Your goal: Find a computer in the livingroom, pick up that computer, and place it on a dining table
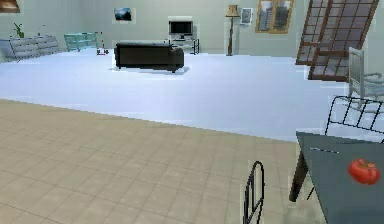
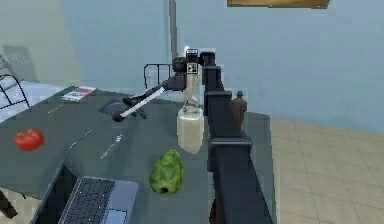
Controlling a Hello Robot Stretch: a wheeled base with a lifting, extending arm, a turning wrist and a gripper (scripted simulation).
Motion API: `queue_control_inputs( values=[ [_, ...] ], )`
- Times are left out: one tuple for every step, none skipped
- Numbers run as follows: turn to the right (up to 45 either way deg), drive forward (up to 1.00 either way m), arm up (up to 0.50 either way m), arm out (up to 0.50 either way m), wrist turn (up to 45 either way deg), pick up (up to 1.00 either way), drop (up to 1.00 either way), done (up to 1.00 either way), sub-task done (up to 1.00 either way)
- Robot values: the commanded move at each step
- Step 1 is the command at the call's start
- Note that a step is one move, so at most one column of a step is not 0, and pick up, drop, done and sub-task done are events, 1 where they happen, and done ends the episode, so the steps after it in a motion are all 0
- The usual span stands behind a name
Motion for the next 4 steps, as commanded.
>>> queue_control_inputs(
  values=[
    [0.0, 0.00, 0.00, -0.08, 0.0, 0.00, 0.00, 0.00, 0.00],
    [0.0, 0.00, 0.04, 0.00, 0.0, 0.00, 0.00, 0.00, 0.00],
    [0.0, 0.00, 0.00, 0.00, -39.0, 0.00, 0.00, 0.00, 0.00],
    [0.0, 0.00, 0.00, -0.40, 0.0, 0.00, 0.00, 0.00, 0.00]
  ],
)
